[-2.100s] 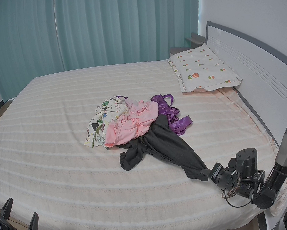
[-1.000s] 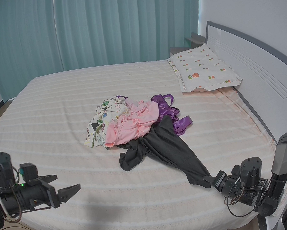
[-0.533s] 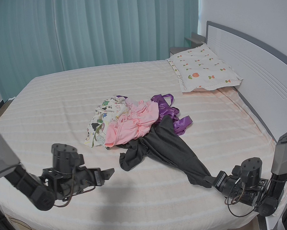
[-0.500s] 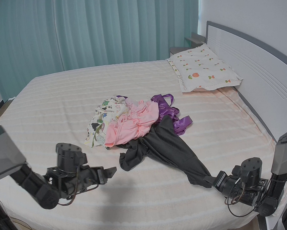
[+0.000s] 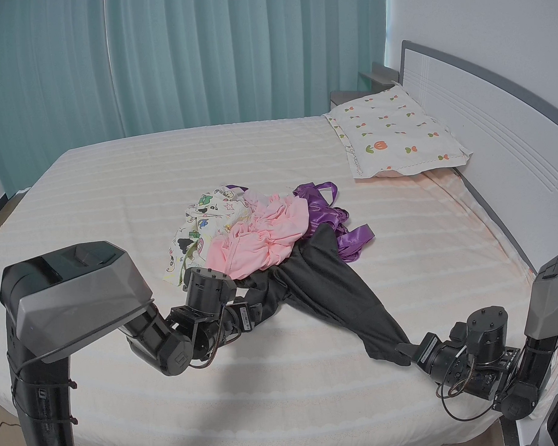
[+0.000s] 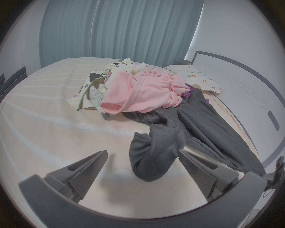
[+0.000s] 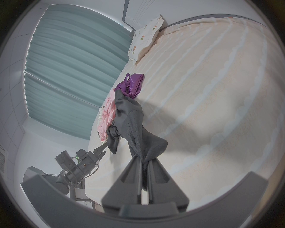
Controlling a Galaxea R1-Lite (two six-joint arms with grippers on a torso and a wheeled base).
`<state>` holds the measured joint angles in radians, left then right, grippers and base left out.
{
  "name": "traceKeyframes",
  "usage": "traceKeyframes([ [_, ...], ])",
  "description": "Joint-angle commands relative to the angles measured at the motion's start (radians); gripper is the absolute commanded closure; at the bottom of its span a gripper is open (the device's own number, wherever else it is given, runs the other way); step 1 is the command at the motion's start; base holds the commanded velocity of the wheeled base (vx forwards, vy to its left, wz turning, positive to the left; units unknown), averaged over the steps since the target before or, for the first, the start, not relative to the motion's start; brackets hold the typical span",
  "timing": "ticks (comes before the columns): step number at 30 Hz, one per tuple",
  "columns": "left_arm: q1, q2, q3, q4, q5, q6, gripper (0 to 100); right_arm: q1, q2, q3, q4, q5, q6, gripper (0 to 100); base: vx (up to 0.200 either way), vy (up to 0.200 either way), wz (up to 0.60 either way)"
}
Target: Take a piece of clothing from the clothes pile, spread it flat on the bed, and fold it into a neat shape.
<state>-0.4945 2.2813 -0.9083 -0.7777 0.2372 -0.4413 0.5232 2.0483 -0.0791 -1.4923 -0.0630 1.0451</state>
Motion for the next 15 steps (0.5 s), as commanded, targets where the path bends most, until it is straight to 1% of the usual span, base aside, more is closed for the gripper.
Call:
traceKeyframes([
  [1, -0.003, 0.070, -0.080, 0.018, 0.004, -0.002, 0, 0.000, 0.007, -0.004, 0.000, 0.000, 0.001, 100, 0.000, 0.000, 0.00],
  [4, -0.001, 0.106, -0.127, 0.020, 0.007, -0.004, 0, 0.000, 0.009, -0.005, 0.000, 0.000, 0.001, 100, 0.000, 0.000, 0.00],
  [12, -0.010, 0.133, -0.150, 0.012, 0.024, -0.017, 0, 0.000, 0.009, -0.007, 0.000, 0.000, 0.001, 100, 0.000, 0.000, 0.00],
  [13, -0.010, 0.133, -0.155, 0.012, 0.025, -0.034, 100, 0.000, 0.009, -0.007, 0.000, 0.002, 0.003, 100, 0.000, 0.000, 0.00],
  [15, -0.012, 0.132, -0.159, 0.012, 0.027, -0.053, 100, 0.000, 0.009, -0.007, -0.002, 0.002, 0.006, 100, 0.000, 0.000, 0.00],
])
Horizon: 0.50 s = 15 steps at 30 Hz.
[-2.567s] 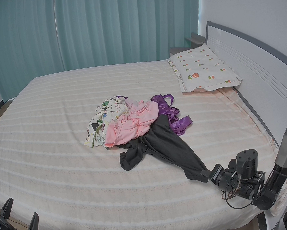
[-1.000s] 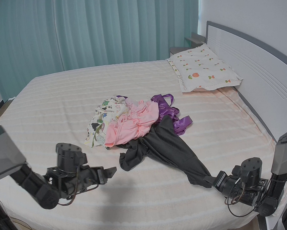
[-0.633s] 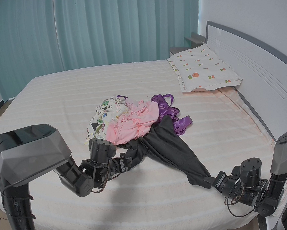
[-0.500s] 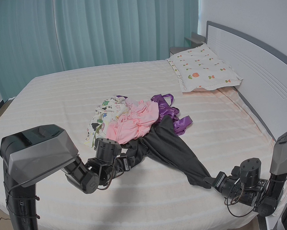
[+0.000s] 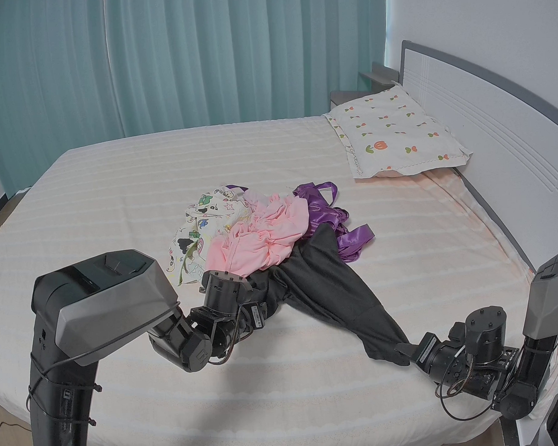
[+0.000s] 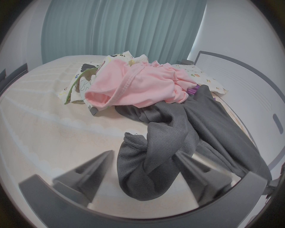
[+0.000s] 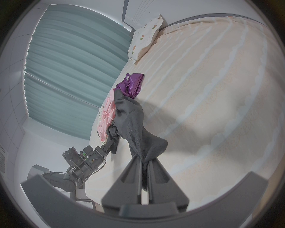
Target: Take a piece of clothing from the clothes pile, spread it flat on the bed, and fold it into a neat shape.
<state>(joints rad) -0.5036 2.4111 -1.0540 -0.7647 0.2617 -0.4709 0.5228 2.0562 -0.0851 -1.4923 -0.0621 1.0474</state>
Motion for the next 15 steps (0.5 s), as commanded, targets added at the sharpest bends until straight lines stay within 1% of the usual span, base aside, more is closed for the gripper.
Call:
traceKeyframes([
  [1, -0.003, -0.001, -0.015, -0.001, 0.002, -0.037, 100, 0.000, -0.001, 0.001, -0.008, 0.004, 0.006, 100, 0.000, 0.000, 0.00],
  [3, -0.003, -0.003, -0.011, -0.001, 0.002, -0.066, 100, 0.000, 0.001, 0.001, -0.023, 0.005, 0.008, 100, 0.000, 0.000, 0.00],
  [4, -0.003, -0.017, -0.006, -0.002, 0.004, -0.100, 100, 0.002, 0.002, 0.002, -0.040, 0.005, 0.008, 100, 0.000, 0.000, 0.00],
  [5, -0.003, -0.017, -0.006, -0.002, 0.004, -0.100, 100, 0.002, 0.002, 0.002, -0.040, 0.005, 0.008, 100, 0.000, 0.000, 0.00],
  [6, -0.007, -0.089, 0.012, -0.012, 0.004, -0.178, 100, 0.005, 0.007, 0.007, -0.071, 0.005, 0.006, 100, 0.000, 0.000, 0.00],
  [7, -0.012, -0.130, 0.032, -0.010, 0.001, -0.212, 100, 0.006, 0.004, 0.002, -0.072, 0.002, 0.003, 100, 0.000, 0.000, 0.00],
  [8, -0.013, -0.161, 0.051, -0.010, -0.002, -0.229, 100, 0.008, -0.001, -0.001, -0.074, 0.002, 0.000, 100, 0.000, 0.000, 0.00],
  [10, -0.013, -0.161, 0.051, -0.010, -0.002, -0.229, 100, 0.008, -0.001, -0.001, -0.074, 0.002, 0.000, 100, 0.000, 0.000, 0.00],
  [11, -0.049, -0.346, 0.181, -0.008, -0.015, -0.256, 100, 0.036, -0.062, -0.018, -0.074, 0.002, -0.014, 100, 0.000, 0.000, 0.00],
  [13, -0.087, -0.435, 0.236, -0.013, -0.013, -0.255, 100, 0.049, -0.110, -0.038, -0.074, 0.004, -0.024, 100, 0.000, 0.000, 0.00],
  [14, -0.110, -0.494, 0.256, -0.012, -0.013, -0.255, 100, 0.052, -0.142, -0.059, -0.074, 0.002, -0.050, 100, 0.000, 0.000, 0.00],
  [15, -0.135, -0.553, 0.270, -0.008, -0.013, -0.255, 100, 0.046, -0.183, -0.090, -0.072, -0.001, -0.096, 100, 0.000, 0.000, 0.00],
])
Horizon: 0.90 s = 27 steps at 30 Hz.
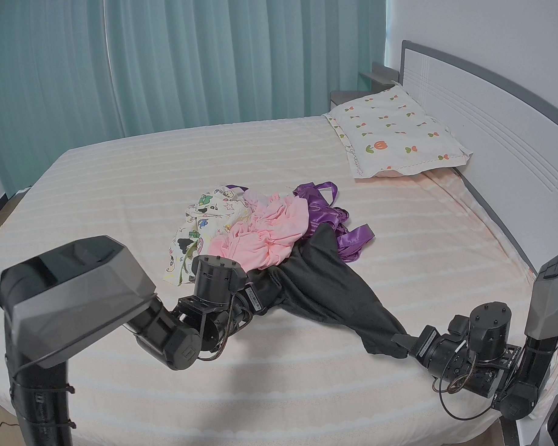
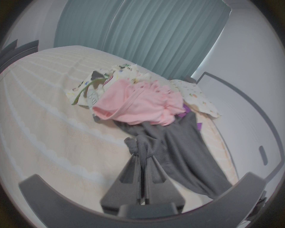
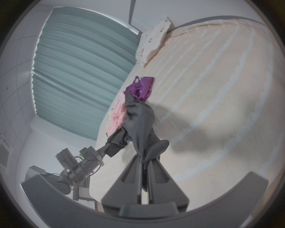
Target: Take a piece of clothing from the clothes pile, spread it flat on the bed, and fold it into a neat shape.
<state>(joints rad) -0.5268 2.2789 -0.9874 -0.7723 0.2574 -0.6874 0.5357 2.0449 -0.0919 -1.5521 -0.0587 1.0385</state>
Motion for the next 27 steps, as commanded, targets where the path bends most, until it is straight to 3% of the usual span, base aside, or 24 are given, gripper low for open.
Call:
traceKeyframes([
  [1, -0.131, -0.472, 0.210, 0.002, -0.009, -0.038, 100, 0.027, -0.213, -0.112, -0.013, -0.004, -0.138, 100, 0.000, 0.000, 0.00],
  [2, -0.147, -0.526, 0.210, 0.007, -0.007, -0.035, 100, 0.013, -0.262, -0.146, -0.011, -0.004, -0.192, 100, 0.000, 0.000, 0.00],
  [3, -0.147, -0.526, 0.210, 0.007, -0.007, -0.035, 100, 0.013, -0.262, -0.146, -0.011, -0.004, -0.192, 100, 0.000, 0.000, 0.00],
  [5, -0.154, -0.645, 0.190, 0.034, 0.013, -0.030, 100, -0.007, -0.397, -0.281, 0.035, 0.000, -0.301, 100, 0.000, 0.000, 0.00],
  [12, -0.096, -0.843, 0.142, 0.039, 0.075, -0.012, 100, -0.005, -0.652, -0.589, 0.380, 0.005, -0.477, 100, 0.000, 0.000, 0.00],
  [16, -0.070, -0.901, 0.159, 0.044, 0.063, -0.012, 100, -0.007, -0.661, -0.621, 0.422, 0.023, -0.482, 100, 0.000, 0.000, 0.00],
  [27, -0.038, -0.888, 0.389, 0.030, 0.059, -0.024, 100, -0.033, -0.477, -0.433, 0.400, 0.059, -0.330, 100, 0.000, 0.000, 0.00],
])
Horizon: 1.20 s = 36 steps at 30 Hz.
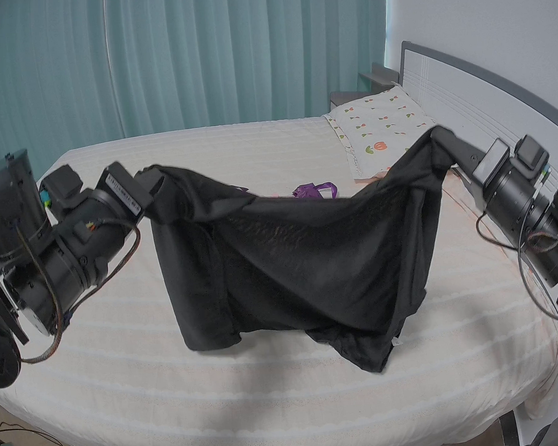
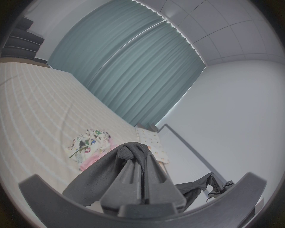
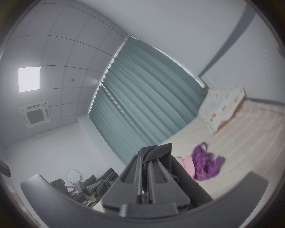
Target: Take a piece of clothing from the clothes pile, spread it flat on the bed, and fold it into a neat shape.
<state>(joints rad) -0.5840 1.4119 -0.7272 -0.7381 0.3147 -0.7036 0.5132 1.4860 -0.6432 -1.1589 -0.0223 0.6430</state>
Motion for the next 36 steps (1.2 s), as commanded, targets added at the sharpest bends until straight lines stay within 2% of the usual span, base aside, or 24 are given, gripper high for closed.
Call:
traceKeyframes([
  [1, 0.012, -0.004, 0.170, -0.010, -0.003, -0.023, 100, -0.010, 0.103, 0.142, -0.018, 0.024, 0.126, 100, 0.000, 0.000, 0.00],
  [6, -0.063, -0.014, 0.304, -0.041, -0.012, -0.053, 100, -0.038, 0.125, 0.217, -0.084, 0.022, 0.238, 100, 0.000, 0.000, 0.00],
  [10, -0.063, -0.001, 0.324, -0.075, -0.051, -0.132, 100, -0.048, 0.142, 0.243, -0.090, 0.065, 0.277, 100, 0.000, 0.000, 0.00],
  [12, -0.065, 0.015, 0.318, -0.075, -0.075, -0.155, 100, -0.048, 0.146, 0.243, -0.090, 0.067, 0.279, 100, 0.000, 0.000, 0.00],
  [25, -0.063, 0.053, 0.313, -0.076, -0.074, -0.185, 100, -0.036, 0.135, 0.270, -0.088, 0.047, 0.268, 100, 0.000, 0.000, 0.00],
  [31, -0.063, 0.058, 0.315, -0.076, -0.077, -0.203, 100, -0.036, 0.146, 0.270, -0.088, 0.047, 0.268, 100, -0.200, 0.000, 0.00],
  [36, -0.062, 0.079, 0.305, -0.086, -0.069, -0.209, 100, -0.030, 0.158, 0.270, -0.088, 0.045, 0.268, 100, 0.000, 0.000, 0.00],
])
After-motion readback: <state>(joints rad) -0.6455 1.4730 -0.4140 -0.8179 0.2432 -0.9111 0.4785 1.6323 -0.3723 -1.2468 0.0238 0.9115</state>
